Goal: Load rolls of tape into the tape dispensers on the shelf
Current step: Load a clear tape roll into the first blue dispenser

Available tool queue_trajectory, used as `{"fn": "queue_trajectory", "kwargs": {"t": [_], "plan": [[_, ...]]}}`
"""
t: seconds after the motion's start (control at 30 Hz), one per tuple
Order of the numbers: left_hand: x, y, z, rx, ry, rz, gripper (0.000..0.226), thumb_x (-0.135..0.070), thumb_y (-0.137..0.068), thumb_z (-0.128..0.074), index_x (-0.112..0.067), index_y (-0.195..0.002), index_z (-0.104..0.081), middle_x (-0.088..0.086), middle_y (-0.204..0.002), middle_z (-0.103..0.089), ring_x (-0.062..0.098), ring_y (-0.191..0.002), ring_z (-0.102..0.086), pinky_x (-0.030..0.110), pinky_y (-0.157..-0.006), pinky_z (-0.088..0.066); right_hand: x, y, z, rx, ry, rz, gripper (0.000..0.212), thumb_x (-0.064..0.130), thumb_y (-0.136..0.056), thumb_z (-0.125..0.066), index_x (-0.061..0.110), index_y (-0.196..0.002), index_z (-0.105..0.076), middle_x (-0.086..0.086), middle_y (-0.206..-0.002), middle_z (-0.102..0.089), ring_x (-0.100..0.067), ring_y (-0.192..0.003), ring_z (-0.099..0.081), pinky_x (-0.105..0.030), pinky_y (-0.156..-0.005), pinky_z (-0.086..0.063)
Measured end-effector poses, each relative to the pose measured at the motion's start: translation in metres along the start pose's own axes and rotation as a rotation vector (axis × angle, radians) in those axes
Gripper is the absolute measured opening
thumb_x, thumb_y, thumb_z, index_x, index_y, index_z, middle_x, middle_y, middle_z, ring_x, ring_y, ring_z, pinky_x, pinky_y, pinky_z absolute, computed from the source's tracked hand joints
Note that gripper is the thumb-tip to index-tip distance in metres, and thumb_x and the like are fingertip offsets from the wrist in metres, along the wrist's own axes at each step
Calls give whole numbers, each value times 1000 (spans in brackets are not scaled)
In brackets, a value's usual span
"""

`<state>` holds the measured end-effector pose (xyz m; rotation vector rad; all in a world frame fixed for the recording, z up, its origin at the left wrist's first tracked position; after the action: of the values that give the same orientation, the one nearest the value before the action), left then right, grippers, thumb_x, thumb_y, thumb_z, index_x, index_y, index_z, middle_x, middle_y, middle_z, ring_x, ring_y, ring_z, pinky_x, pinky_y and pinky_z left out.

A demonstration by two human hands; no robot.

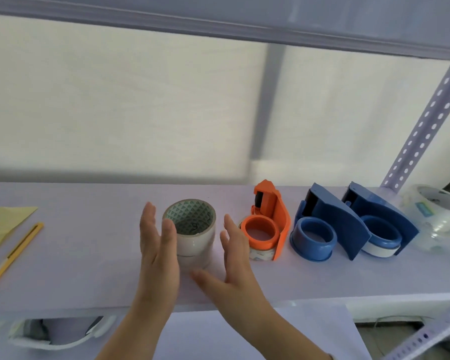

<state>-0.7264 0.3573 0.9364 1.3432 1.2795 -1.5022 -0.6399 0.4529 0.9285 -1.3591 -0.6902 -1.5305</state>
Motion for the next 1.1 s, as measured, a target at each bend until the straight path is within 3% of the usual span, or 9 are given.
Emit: {"fn": "queue_trajectory", "kwargs": {"t": [0.17,0.27,0.4,0.5,0.63,0.73,0.9,1.0,1.1], "plan": [[-32,11,-17,-126,-106,-330,62,-64,-84,-31,-42,-140,-18,-16,-153,-17,6,-144,-14,40,-119,-16,10,11,47,-32,-56,16,53,25,-81,-66,48,-124,-45,28,-134,-47,8,-130,-39,-27,-112,-32],[-53,25,-56,-65,-62,-527,51,-48,-91,-34,-34,-138,-22,2,-155,-22,15,-143,-21,24,-114,-20,17,14,94,-163,-3,112,33,22,-80,-62,39,-109,-61,13,-120,-62,-6,-121,-53,-30,-105,-41],[-60,45,-121,71,-30,-567,58,-50,-91,-38,-19,-139,-27,6,-154,-24,19,-143,-23,32,-114,-22,22,23,168,-331,36,161,26,14,-78,-58,32,-93,-68,13,-103,-68,-7,-105,-62,-16,-88,-47],[-58,55,-169,140,-104,-509,55,-54,-89,-41,-28,-137,-31,-5,-152,-28,10,-141,-28,19,-111,-28,20,30,230,-437,77,161,22,14,-78,-59,31,-88,-70,10,-98,-70,-6,-99,-64,-12,-82,-48],[-46,53,-215,127,-247,-294,47,-53,-78,-44,-48,-124,-35,-18,-141,-37,1,-134,-32,17,-107,-30,6,34,313,-597,334,124,27,7,-86,-64,34,-84,-67,13,-101,-67,-3,-101,-60,-11,-86,-45],[-36,56,-234,127,-408,-172,48,-44,-85,-50,-36,-131,-38,-12,-143,-37,6,-132,-34,26,-106,-26,-5,30,362,-688,724,84,25,10,-82,-67,22,-105,-65,5,-118,-61,-15,-114,-49,-25,-97,-38],[-32,56,-240,25,-673,-59,39,-17,-92,-49,-21,-131,-45,3,-139,-49,21,-130,-42,39,-110,-32,-29,12,399,-448,1001,-45,45,28,-85,-64,15,-127,-56,-1,-135,-55,-24,-135,-33,-49,-112,-31],[-31,56,-242,25,-803,36,37,-11,-92,-50,-13,-128,-52,8,-133,-57,26,-124,-50,37,-105,-35,-32,7,406,-381,1042,-54,32,24,-85,-65,15,-116,-63,-1,-121,-66,-26,-125,-44,-55,-104,-38],[-28,55,-241,37,-901,57,40,-11,-90,-54,-12,-130,-51,9,-133,-58,26,-123,-52,35,-103,-38,-32,7,412,-380,987,-14,21,16,-81,-70,11,-102,-69,-3,-105,-70,-28,-112,-52,-50,-98,-44]]}}
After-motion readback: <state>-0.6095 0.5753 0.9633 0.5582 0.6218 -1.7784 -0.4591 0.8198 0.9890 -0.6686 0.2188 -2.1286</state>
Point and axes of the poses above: each hand's wrist, its own y-axis away from the middle knuckle, its own z-axis out of the back of the hand, x = y × z, the point moved 3 cm from there along -y, towards the middle knuckle
